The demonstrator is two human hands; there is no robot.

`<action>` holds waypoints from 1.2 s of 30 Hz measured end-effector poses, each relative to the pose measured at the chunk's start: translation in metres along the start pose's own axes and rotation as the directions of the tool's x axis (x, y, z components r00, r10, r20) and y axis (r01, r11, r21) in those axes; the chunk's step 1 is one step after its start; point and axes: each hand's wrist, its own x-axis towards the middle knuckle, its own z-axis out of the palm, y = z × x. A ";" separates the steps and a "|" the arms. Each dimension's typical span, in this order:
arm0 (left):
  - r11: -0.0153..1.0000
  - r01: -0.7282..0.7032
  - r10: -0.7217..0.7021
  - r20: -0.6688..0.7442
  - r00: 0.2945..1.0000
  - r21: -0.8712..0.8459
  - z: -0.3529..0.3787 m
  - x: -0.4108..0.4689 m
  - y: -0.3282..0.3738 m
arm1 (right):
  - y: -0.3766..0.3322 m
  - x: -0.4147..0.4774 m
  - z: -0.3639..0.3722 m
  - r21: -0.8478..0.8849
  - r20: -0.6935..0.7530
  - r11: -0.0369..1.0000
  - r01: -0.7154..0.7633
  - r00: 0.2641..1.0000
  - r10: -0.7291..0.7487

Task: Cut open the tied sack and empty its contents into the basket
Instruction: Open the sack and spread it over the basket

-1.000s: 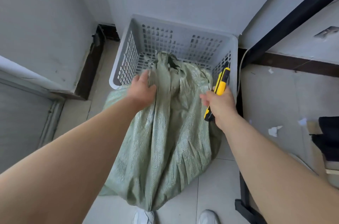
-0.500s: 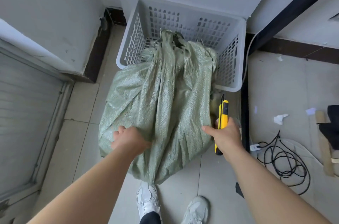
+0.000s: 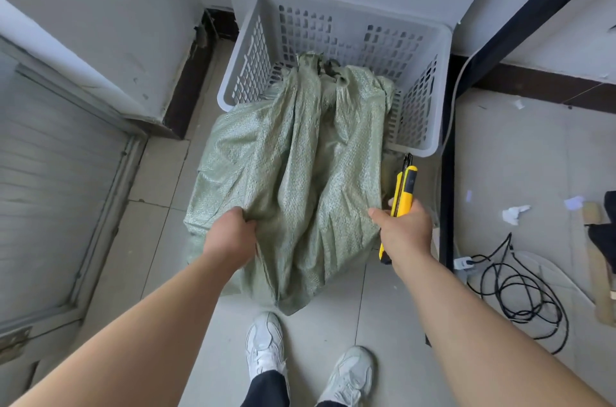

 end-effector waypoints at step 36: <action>0.824 -0.161 0.157 -0.054 0.986 -0.543 -0.214 0.064 0.209 | -0.252 0.068 -0.050 0.271 -0.176 0.962 0.009 0.984 0.040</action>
